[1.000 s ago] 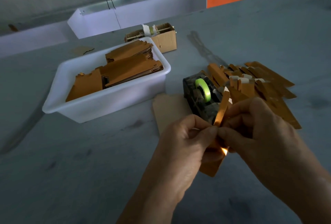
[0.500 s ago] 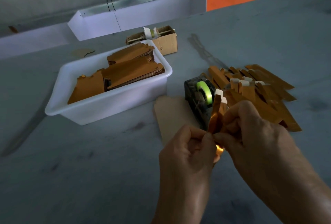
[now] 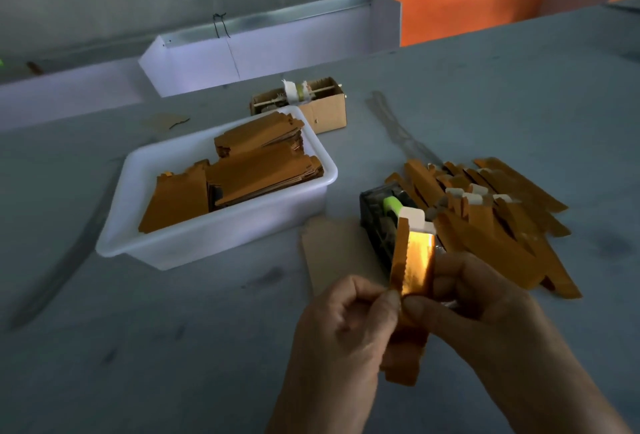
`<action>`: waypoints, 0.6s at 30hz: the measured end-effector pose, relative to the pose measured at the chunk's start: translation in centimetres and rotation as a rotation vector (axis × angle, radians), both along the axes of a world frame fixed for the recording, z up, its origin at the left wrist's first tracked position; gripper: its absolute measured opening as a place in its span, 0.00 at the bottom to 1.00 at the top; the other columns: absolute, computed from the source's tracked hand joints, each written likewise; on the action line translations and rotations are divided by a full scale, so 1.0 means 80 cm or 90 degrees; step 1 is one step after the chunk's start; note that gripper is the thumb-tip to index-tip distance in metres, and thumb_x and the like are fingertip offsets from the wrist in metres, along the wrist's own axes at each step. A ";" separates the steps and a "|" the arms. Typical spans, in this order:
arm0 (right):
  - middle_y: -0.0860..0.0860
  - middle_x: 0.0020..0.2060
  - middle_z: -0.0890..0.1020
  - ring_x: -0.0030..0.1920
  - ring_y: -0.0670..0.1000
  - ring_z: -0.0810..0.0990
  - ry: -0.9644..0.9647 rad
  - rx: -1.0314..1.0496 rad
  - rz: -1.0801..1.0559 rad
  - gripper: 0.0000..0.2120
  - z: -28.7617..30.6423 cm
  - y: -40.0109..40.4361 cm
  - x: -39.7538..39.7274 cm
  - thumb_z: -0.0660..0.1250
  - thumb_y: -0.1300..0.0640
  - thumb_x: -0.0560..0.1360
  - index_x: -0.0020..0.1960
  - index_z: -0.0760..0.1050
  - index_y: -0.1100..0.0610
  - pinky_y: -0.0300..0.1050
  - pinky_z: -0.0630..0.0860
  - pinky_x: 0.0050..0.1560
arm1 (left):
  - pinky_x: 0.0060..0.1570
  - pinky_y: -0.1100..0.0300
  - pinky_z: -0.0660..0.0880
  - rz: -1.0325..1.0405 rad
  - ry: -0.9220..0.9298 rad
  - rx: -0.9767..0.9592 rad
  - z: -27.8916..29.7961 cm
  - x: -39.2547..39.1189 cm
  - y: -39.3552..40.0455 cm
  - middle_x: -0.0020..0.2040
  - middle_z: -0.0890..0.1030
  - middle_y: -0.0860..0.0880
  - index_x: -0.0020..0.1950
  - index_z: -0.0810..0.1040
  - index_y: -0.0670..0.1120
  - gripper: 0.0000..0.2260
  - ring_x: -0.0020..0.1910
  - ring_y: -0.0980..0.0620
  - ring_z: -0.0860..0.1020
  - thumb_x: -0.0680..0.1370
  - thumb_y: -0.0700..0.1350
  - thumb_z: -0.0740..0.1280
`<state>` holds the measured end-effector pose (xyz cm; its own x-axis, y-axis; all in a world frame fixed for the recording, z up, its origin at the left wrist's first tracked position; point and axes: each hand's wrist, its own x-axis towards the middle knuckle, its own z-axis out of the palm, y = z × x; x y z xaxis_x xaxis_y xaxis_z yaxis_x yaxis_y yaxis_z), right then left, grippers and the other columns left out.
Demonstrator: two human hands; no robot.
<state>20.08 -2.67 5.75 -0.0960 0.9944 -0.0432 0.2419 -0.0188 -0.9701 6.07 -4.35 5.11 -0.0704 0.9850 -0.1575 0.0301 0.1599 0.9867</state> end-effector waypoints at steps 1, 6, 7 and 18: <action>0.41 0.31 0.81 0.32 0.37 0.79 0.017 -0.002 0.017 0.12 -0.001 0.004 0.003 0.73 0.60 0.65 0.39 0.79 0.42 0.25 0.71 0.32 | 0.39 0.45 0.82 0.007 -0.001 -0.006 -0.001 0.003 0.003 0.30 0.80 0.48 0.34 0.80 0.49 0.05 0.34 0.44 0.82 0.68 0.49 0.70; 0.43 0.33 0.83 0.35 0.40 0.81 0.030 -0.016 0.100 0.16 -0.001 0.023 0.021 0.69 0.59 0.70 0.44 0.78 0.36 0.33 0.74 0.36 | 0.25 0.61 0.74 0.020 0.002 -0.030 -0.004 0.009 0.004 0.33 0.82 0.47 0.39 0.80 0.47 0.12 0.28 0.47 0.80 0.79 0.51 0.66; 0.45 0.34 0.83 0.36 0.44 0.82 0.033 -0.023 0.095 0.15 -0.002 0.025 0.026 0.68 0.58 0.70 0.45 0.78 0.36 0.39 0.76 0.38 | 0.25 0.61 0.72 0.019 0.034 -0.029 -0.007 0.011 0.005 0.37 0.84 0.48 0.41 0.80 0.47 0.15 0.30 0.43 0.80 0.78 0.56 0.64; 0.45 0.26 0.74 0.26 0.44 0.72 -0.308 0.152 -0.063 0.04 -0.018 0.078 0.059 0.63 0.54 0.75 0.47 0.77 0.51 0.33 0.63 0.25 | 0.68 0.71 0.35 -0.112 0.742 0.142 -0.079 -0.025 0.044 0.79 0.52 0.53 0.77 0.58 0.51 0.30 0.76 0.59 0.43 0.79 0.61 0.58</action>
